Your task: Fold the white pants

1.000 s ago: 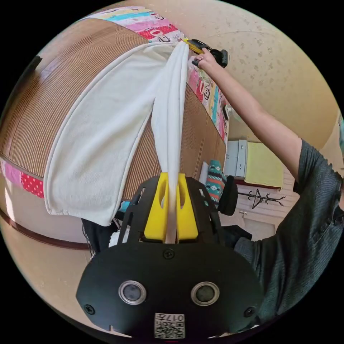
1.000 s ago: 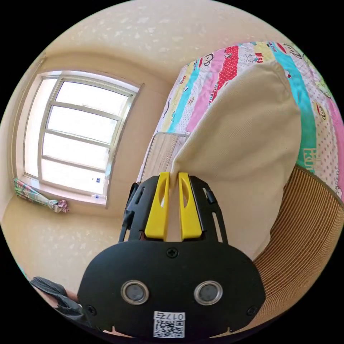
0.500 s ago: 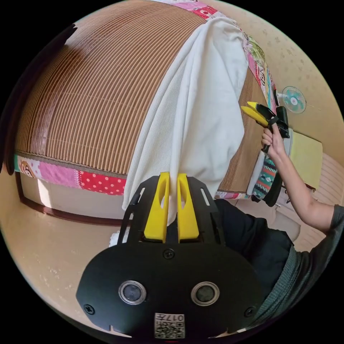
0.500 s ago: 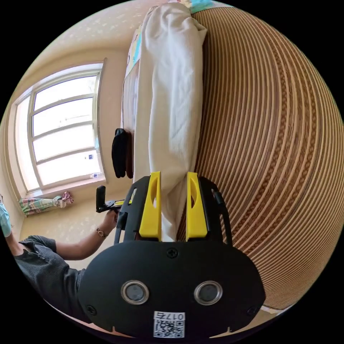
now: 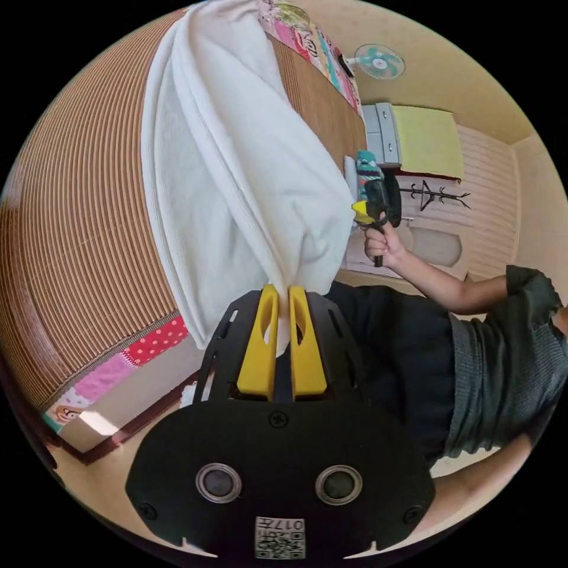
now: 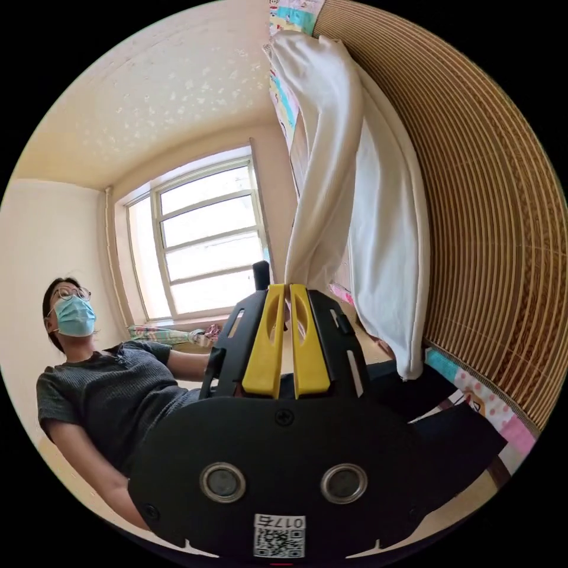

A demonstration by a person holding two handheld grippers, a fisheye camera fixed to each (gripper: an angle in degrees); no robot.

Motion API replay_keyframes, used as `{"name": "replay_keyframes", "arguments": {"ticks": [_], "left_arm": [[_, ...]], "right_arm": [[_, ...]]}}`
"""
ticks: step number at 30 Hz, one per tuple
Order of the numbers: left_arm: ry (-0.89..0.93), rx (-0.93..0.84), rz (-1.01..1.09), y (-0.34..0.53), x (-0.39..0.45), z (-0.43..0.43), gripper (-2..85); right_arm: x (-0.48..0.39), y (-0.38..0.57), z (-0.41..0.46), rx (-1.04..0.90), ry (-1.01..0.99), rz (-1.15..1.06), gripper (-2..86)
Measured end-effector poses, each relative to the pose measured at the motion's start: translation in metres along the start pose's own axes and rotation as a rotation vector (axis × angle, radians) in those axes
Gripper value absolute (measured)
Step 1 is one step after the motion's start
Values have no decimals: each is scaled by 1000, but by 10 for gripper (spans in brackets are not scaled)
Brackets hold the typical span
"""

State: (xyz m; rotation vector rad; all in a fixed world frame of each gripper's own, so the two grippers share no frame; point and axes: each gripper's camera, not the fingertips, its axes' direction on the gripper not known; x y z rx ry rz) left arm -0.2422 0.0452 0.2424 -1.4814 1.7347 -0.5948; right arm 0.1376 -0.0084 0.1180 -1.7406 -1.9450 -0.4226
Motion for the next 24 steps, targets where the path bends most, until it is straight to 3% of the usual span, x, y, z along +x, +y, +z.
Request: {"name": "replay_keyframes", "arguments": {"ticks": [5, 10, 14, 20, 24], "left_arm": [[-84, 70, -146, 43, -33, -19, 32], [-404, 16, -411, 60, -56, 16, 41], [-343, 129, -464, 90, -53, -3, 58], [-259, 140, -437, 107, -57, -29, 143], [-112, 14, -443, 92, -88, -23, 155]], "right_arm": [[39, 15, 17, -49, 332, 150, 29], [76, 20, 22, -24, 446, 281, 59], [66, 40, 15, -91, 528, 252, 124], [103, 49, 15, -169, 402, 324, 165], [128, 38, 28, -262, 361, 362, 142]]}}
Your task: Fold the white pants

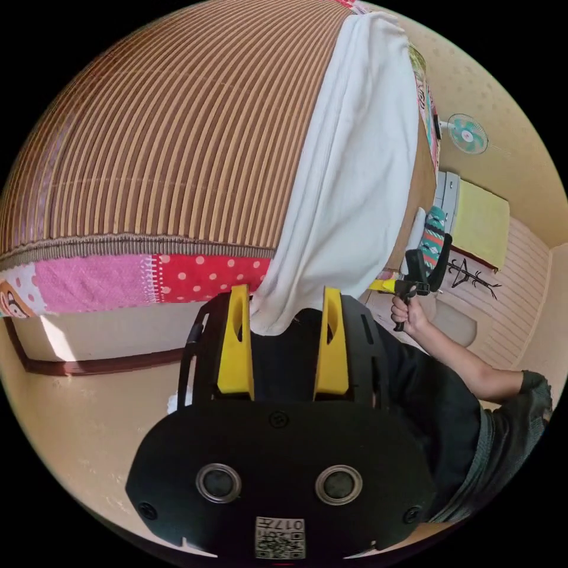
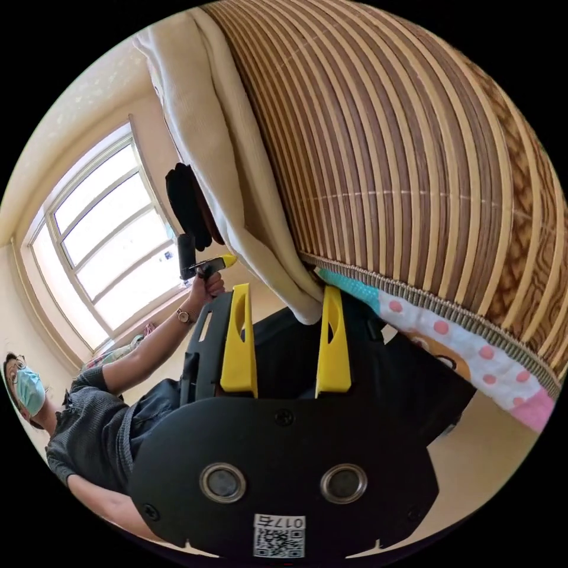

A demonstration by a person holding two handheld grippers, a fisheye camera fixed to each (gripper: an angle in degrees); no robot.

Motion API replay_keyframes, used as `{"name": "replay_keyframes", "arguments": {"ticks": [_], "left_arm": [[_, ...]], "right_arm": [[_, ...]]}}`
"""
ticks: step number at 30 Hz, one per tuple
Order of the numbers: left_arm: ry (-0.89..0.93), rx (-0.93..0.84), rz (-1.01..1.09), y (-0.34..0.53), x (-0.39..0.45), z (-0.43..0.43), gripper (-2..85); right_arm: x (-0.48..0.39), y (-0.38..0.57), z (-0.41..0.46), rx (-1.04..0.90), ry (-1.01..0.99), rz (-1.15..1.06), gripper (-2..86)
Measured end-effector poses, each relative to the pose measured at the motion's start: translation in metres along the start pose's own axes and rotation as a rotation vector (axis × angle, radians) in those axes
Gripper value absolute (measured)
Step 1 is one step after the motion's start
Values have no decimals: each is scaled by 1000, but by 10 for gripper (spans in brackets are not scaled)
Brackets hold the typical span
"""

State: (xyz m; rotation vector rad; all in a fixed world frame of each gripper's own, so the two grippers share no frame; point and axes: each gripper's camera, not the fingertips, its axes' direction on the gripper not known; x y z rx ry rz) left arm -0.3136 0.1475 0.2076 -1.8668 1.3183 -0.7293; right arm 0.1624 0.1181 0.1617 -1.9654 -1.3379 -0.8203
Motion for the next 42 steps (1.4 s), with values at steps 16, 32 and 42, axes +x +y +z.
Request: {"name": "replay_keyframes", "arguments": {"ticks": [16, 32, 42], "left_arm": [[699, -57, 659, 110, 163, -197, 46], [914, 62, 68, -33, 136, -185, 48], [768, 620, -8, -145, 129, -245, 126]], "right_arm": [[-144, 163, -148, -44, -631, -598, 19], [-88, 17, -197, 327, -763, -30, 35], [-169, -72, -240, 611, -346, -149, 74]]}}
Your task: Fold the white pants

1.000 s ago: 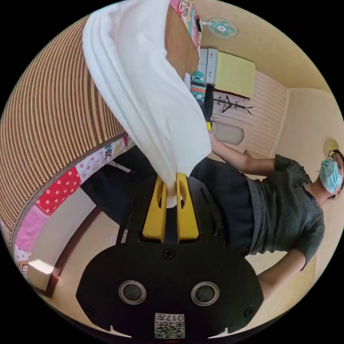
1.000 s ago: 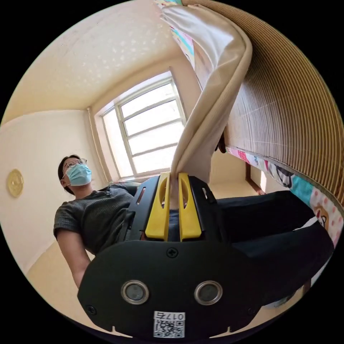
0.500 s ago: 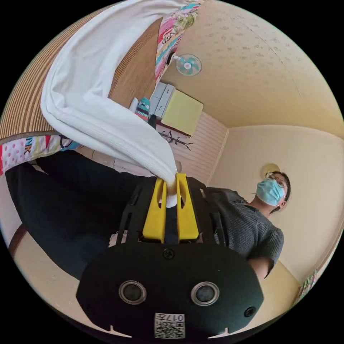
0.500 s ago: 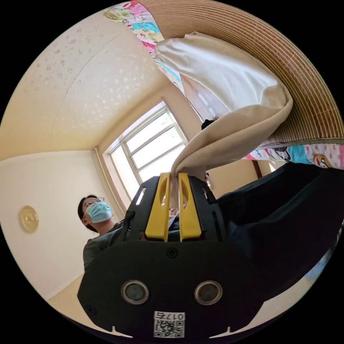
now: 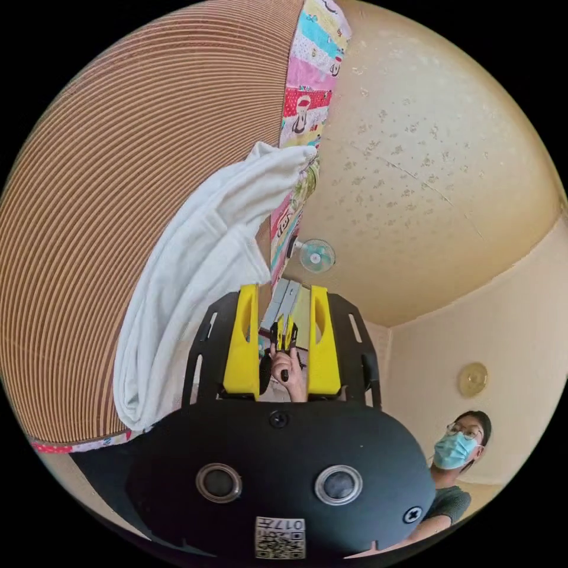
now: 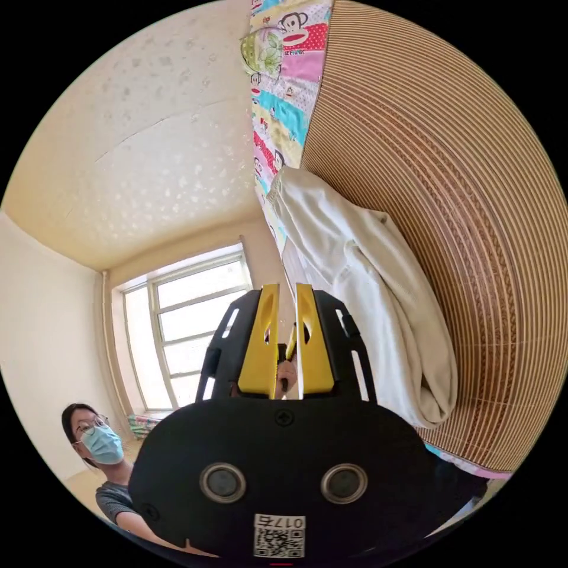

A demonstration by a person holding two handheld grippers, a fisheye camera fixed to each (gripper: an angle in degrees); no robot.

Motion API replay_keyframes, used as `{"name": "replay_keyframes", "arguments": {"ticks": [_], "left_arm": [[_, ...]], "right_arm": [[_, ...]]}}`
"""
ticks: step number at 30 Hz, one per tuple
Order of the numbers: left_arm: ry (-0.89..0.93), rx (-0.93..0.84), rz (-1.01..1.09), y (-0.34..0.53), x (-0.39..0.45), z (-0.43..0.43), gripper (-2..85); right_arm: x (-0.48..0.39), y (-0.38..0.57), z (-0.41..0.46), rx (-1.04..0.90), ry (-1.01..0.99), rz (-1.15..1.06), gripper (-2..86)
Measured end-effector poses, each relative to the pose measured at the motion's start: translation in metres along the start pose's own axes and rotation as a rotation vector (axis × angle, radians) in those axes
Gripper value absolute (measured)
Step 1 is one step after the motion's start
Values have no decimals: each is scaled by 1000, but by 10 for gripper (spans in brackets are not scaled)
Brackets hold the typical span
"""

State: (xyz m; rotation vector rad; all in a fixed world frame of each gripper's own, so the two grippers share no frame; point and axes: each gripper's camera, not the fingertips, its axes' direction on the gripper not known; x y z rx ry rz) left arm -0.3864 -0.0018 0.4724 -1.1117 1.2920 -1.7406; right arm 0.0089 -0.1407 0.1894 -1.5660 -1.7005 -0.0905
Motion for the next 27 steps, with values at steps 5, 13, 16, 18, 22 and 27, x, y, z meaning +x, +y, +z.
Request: {"name": "replay_keyframes", "arguments": {"ticks": [5, 13, 16, 18, 22, 27], "left_arm": [[-374, -26, 109, 47, -16, 6, 130], [-549, -127, -14, 87, -96, 65, 136], [-603, -123, 29, 65, -92, 95, 138], [-640, -139, 57, 44, -87, 119, 135], [-770, -203, 58, 32, -78, 147, 88], [-669, -291, 347, 64, -9, 152, 51]], "right_arm": [[12, 41, 52, -251, 436, -143, 125], [65, 48, 108, -396, 481, -126, 137], [66, 33, 117, -363, 443, -104, 133], [68, 22, 127, -379, 412, -98, 123], [55, 25, 147, -524, 361, -173, 50], [0, 83, 94, -368, 365, -345, 41]]}}
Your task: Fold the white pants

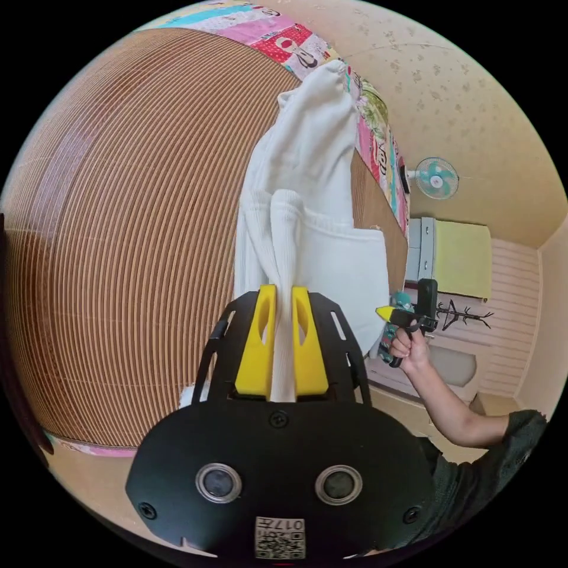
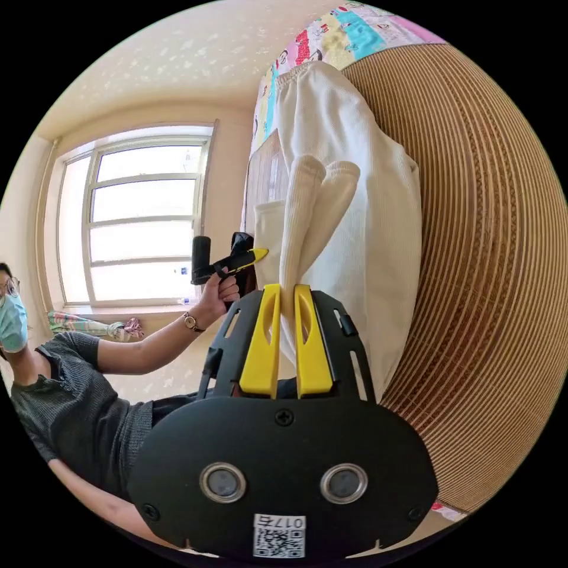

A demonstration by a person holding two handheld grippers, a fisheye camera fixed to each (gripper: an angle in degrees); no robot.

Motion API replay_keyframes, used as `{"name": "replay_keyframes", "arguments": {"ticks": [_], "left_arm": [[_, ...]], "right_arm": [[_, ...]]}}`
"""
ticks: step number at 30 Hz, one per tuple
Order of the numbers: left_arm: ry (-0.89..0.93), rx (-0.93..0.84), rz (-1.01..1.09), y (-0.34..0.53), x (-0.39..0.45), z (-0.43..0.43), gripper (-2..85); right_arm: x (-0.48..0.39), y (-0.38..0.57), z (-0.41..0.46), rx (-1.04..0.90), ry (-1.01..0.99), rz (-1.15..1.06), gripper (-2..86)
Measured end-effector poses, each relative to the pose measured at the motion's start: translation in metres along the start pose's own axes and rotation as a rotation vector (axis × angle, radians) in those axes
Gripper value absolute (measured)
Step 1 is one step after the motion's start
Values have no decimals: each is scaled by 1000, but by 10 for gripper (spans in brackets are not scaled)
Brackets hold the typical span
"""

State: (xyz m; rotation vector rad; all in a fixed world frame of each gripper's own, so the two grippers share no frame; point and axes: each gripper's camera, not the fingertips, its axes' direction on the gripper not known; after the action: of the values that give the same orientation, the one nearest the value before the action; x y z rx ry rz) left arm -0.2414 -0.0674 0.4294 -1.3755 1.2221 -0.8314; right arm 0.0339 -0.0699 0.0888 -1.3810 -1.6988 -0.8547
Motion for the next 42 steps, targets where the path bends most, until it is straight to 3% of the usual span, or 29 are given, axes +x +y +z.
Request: {"name": "replay_keyframes", "arguments": {"ticks": [4, 9, 15, 18, 21, 23, 27, 30, 32, 35, 42], "left_arm": [[19, 46, 0, -5, 1, -10, 60], [2, 4, -267, 11, -84, 2, 144], [82, -147, -266, 84, -119, 6, 195], [127, -239, -239, 100, -127, 21, 160], [185, -290, -300, 92, -141, 32, 125], [208, -351, -325, 81, -147, 35, 109], [346, -489, -222, 66, -143, 11, 81], [453, -590, -180, 82, -131, -26, 79], [610, -636, -280, 105, -130, -48, 79], [918, -640, -370, 145, -110, -89, 79], [1104, -578, -773, 168, -120, -99, 83]], "right_arm": [[30, 13, -31, 139, 91, 179, 62], [81, 37, -45, 148, 87, 360, 155], [110, 57, -11, -108, 74, 338, 236], [129, 50, 11, -226, 20, 359, 226], [134, 36, 7, -303, 94, 372, 176], [132, 30, 0, -341, -25, 358, 117], [108, 43, -29, -341, -99, 301, 86], [88, 79, -51, -329, -443, 354, 76], [60, 115, -71, -266, -727, 389, 74], [23, 155, -77, -287, -930, 517, 74], [29, 168, -87, -109, -1030, 835, 80]]}}
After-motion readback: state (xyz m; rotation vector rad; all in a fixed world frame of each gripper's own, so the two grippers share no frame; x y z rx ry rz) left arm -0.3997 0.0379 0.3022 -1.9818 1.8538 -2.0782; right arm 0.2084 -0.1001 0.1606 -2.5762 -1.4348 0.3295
